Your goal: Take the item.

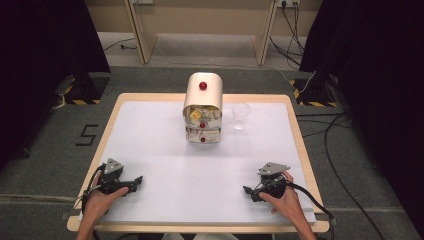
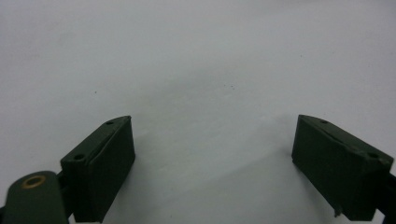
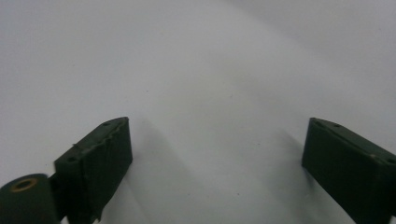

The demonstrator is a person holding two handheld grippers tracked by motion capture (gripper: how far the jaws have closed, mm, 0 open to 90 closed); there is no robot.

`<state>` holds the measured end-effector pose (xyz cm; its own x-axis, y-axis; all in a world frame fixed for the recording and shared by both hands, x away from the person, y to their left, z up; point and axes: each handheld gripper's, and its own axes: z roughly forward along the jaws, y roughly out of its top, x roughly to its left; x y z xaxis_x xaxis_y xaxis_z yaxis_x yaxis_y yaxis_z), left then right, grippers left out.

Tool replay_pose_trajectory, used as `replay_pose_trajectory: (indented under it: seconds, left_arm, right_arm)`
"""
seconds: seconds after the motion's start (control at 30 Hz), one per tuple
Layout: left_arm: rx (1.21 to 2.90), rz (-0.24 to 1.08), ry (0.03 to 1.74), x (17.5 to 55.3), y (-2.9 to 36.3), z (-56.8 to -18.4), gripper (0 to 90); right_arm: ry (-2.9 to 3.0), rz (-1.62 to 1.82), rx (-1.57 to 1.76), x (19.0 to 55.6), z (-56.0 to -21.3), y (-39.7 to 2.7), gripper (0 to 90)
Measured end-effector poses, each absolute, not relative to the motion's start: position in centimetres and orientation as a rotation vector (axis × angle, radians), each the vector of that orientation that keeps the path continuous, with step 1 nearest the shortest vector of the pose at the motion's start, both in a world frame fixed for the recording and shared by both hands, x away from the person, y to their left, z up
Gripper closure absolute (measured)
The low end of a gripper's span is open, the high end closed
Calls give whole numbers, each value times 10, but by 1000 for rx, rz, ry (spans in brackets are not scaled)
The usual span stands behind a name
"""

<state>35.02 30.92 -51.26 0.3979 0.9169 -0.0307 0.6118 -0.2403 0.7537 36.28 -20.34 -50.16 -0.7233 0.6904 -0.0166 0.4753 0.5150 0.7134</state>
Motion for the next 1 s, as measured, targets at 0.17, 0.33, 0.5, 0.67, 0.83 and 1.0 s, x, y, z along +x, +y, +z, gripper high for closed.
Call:
replay_pose_trajectory:
  seconds: [0.17,0.33,0.5,0.67,0.83,1.0]
  left_arm:
    - [1958,557,1304,350,309,-513,120]
    - [1959,558,1304,350,309,-513,120]
    - [1958,558,1305,350,309,-513,120]
    - [1958,558,1304,350,309,-513,120]
    - [1958,558,1305,350,309,-513,120]
    - [1958,558,1305,350,309,-513,120]
  right_arm:
    - [2394,1056,934,363,-496,-206,171]
    - [2344,1079,905,364,-487,-206,159]
    - [2322,1093,842,367,-477,-196,165]
    - [2337,1098,786,376,-471,-179,192]
    - [2341,1118,743,384,-465,-163,205]
    - [2338,1138,705,392,-458,-149,213]
